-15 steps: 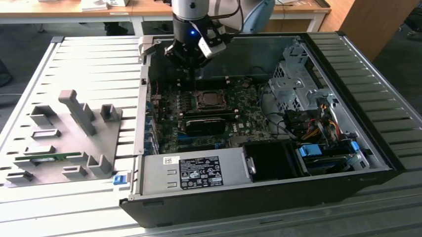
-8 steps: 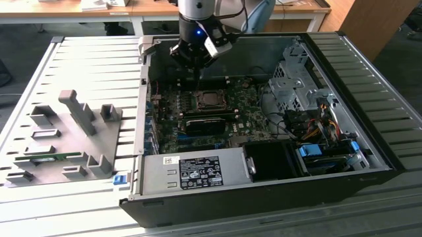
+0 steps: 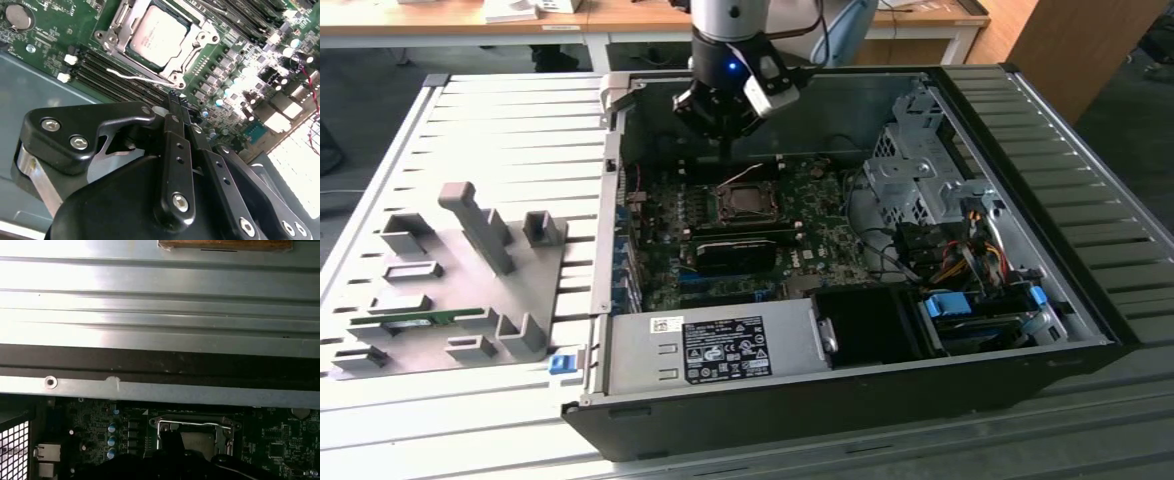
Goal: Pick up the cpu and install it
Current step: 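Install the first cpu locking lever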
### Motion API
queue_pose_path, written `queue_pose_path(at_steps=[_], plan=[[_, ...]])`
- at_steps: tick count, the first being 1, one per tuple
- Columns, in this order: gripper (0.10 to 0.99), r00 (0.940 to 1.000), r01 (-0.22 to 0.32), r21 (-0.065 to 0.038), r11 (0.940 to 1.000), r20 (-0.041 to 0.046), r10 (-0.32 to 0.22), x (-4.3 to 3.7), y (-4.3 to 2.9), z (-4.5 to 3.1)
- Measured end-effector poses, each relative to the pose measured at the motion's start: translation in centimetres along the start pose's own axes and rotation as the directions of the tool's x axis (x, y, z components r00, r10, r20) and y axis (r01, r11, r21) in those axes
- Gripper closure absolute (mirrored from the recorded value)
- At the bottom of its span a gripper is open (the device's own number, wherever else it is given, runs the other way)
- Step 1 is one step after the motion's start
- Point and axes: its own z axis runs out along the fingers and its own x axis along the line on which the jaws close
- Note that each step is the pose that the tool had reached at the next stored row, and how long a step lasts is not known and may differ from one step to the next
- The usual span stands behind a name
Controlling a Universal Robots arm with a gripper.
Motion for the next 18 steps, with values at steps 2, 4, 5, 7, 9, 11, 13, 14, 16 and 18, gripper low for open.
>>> queue_pose_path(at_steps=[2, 4, 5, 7, 9, 11, 13, 14, 16, 18], plan=[[0.980, 1.0000, 0.001, -0.033, 0.9994, 0.0006, 0.000, -0.09, -0.11, 0.05], [0.980, 1.0000, 0.001, -0.051, 0.9987, 0.0011, -0.001, -0.12, -0.28, 0.15], [0.980, 1.0000, 0.001, -0.053, 0.9986, 0.0014, -0.001, -0.13, -0.33, 0.21], [0.980, 1.0000, 0.000, -0.053, 0.9986, 0.0014, 0.000, -0.14, -0.34, 0.34], [0.980, 1.0000, -0.001, -0.052, 0.9986, 0.0023, 0.001, -0.20, -0.35, 0.51], [0.980, 1.0000, -0.001, -0.052, 0.9986, 0.0027, 0.001, -0.39, -0.36, 0.73], [0.980, 1.0000, -0.001, -0.052, 0.9986, 0.0027, 0.001, -0.85, -0.37, 0.93], [0.980, 1.0000, -0.001, -0.052, 0.9986, 0.0028, 0.001, -1.07, -0.38, 1.02], [0.980, 1.0000, -0.001, -0.052, 0.9986, 0.0027, 0.001, -1.34, -0.39, 1.23], [0.980, 1.0000, -0.001, -0.052, 0.9986, 0.0027, 0.001, -1.51, -0.39, 1.54]])
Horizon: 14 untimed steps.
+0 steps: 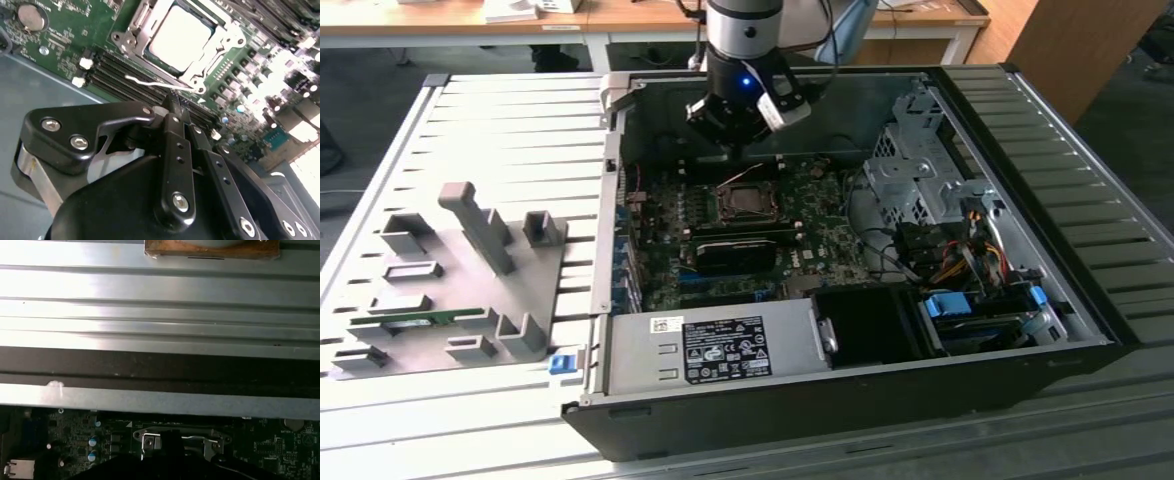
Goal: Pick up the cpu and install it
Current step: 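Install the first cpu locking lever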
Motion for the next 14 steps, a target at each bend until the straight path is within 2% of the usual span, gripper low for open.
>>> queue_pose_path(at_steps=[5, 14], plan=[[0.980, 1.0000, 0.000, 0.000, 1.0000, 0.0000, 0.000, -0.29, -0.04, 0.87], [0.980, 1.0000, 0.000, 0.000, 1.0000, 0.0000, 0.000, -0.48, -0.05, 1.11]])
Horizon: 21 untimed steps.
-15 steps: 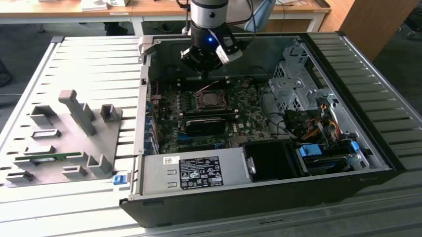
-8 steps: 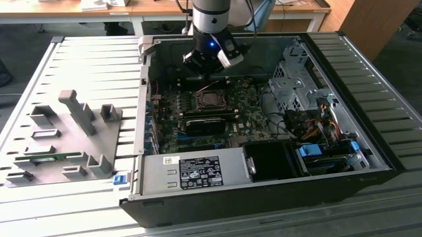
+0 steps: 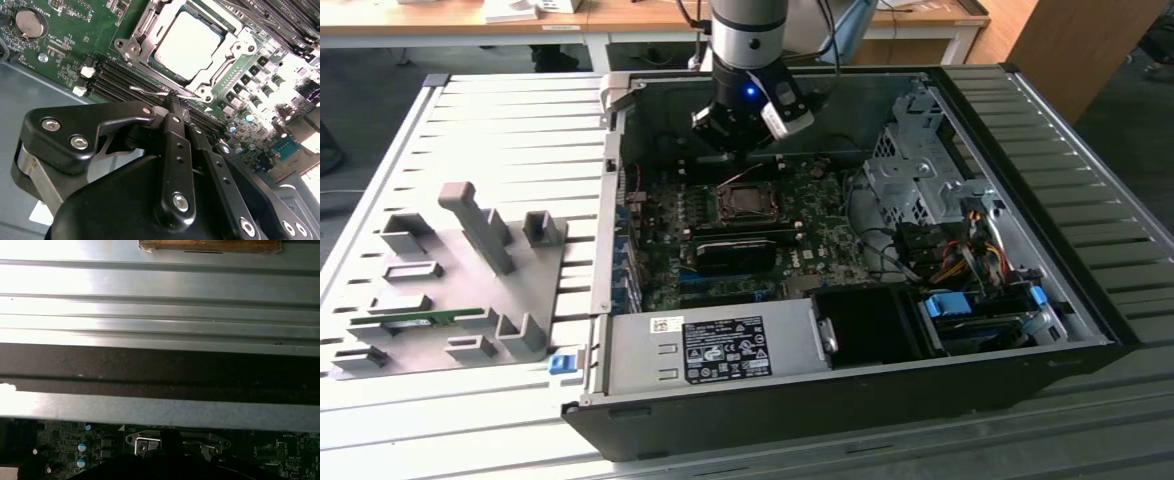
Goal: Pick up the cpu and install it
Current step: 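Install the first cpu locking lever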
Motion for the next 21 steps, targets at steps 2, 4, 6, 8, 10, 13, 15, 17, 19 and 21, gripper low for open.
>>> queue_pose_path(at_steps=[2, 4, 6, 8, 10, 13, 15, 17, 19, 21], plan=[[0.980, 1.0000, 0.000, 0.000, 1.0000, 0.0000, 0.000, -0.01, 0.00, 0.03], [0.980, 1.0000, 0.000, 0.000, 1.0000, 0.0001, 0.000, -0.02, 0.00, 0.07], [0.980, 1.0000, 0.000, 0.000, 1.0000, 0.0001, 0.000, -0.05, 0.00, 0.13], [0.980, 1.0000, 0.000, 0.000, 1.0000, 0.0000, 0.000, -0.12, 0.04, 0.23], [0.980, 1.0000, 0.000, 0.000, 1.0000, 0.0001, 0.000, -0.27, 0.06, 0.38], [0.980, 1.0000, 0.000, 0.000, 1.0000, 0.0001, 0.000, -0.53, 0.08, 0.57], [0.980, 1.0000, 0.000, 0.000, 1.0000, -0.0001, 0.000, -0.66, 0.12, 0.68], [0.980, 1.0000, 0.000, 0.000, 1.0000, 0.0001, 0.000, -0.79, 0.17, 0.82], [0.980, 1.0000, 0.000, 0.001, 1.0000, 0.0000, 0.000, -0.96, 0.19, 0.96], [0.980, 1.0000, 0.000, 0.001, 1.0000, -0.0002, 0.000, -1.15, 0.18, 1.08]])
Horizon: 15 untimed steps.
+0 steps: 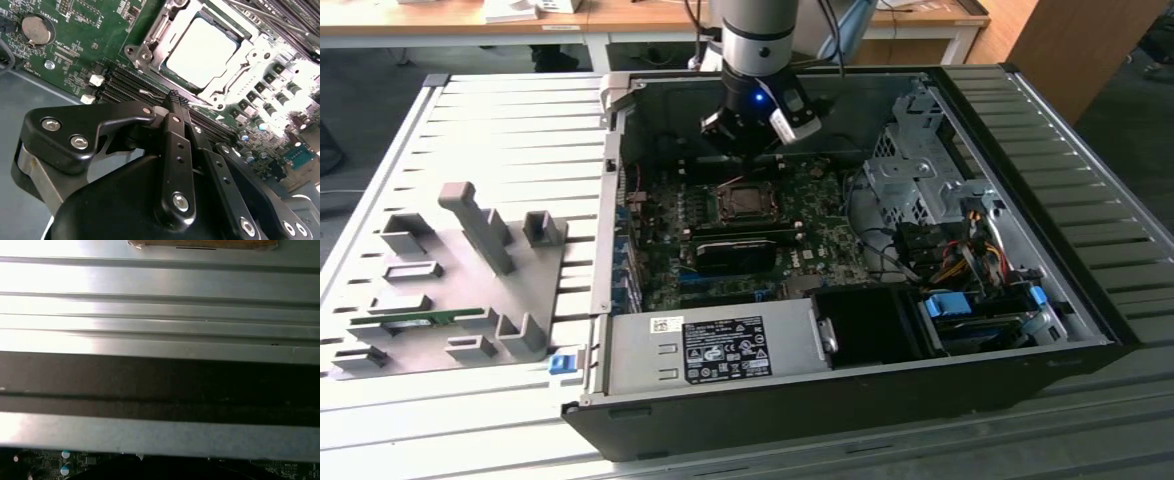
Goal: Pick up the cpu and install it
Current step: 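Install the first cpu locking lever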
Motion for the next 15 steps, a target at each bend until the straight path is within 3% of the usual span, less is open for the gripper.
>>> queue_pose_path(at_steps=[15], plan=[[0.980, 1.0000, 0.000, 0.001, 1.0000, -0.0016, 0.000, -1.05, -0.01, 0.96]])
